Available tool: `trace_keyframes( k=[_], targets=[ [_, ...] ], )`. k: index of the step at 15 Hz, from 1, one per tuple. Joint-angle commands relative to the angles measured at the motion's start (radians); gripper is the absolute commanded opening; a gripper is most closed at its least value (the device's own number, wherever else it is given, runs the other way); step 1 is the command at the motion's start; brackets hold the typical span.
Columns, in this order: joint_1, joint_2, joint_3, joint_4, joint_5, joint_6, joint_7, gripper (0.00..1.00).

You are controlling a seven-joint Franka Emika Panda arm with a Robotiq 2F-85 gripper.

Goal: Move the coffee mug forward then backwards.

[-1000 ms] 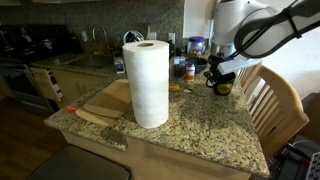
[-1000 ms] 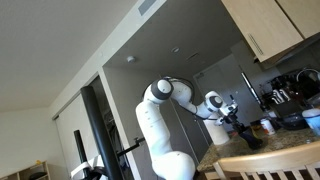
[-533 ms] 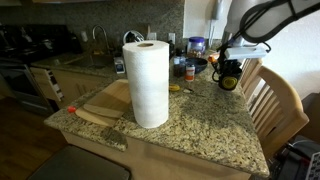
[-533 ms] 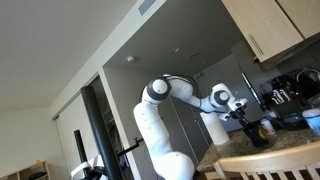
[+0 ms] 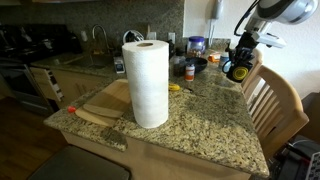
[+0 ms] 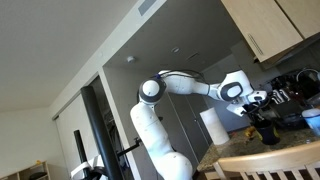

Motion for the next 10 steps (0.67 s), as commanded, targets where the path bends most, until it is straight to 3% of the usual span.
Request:
trace_keyframes(
  k=[1,5,10],
  targets=[
    [0.032,0.021,0.065,-0.024,-0.005,-0.021,-0.096,0.02],
    [0.07,0.059,0.149,-0.023,-0.15,-0.018,-0.05,0.02],
    [0.059,0.084,0.201,-0.045,-0.446,0.06,0.28,0.02]
  ],
)
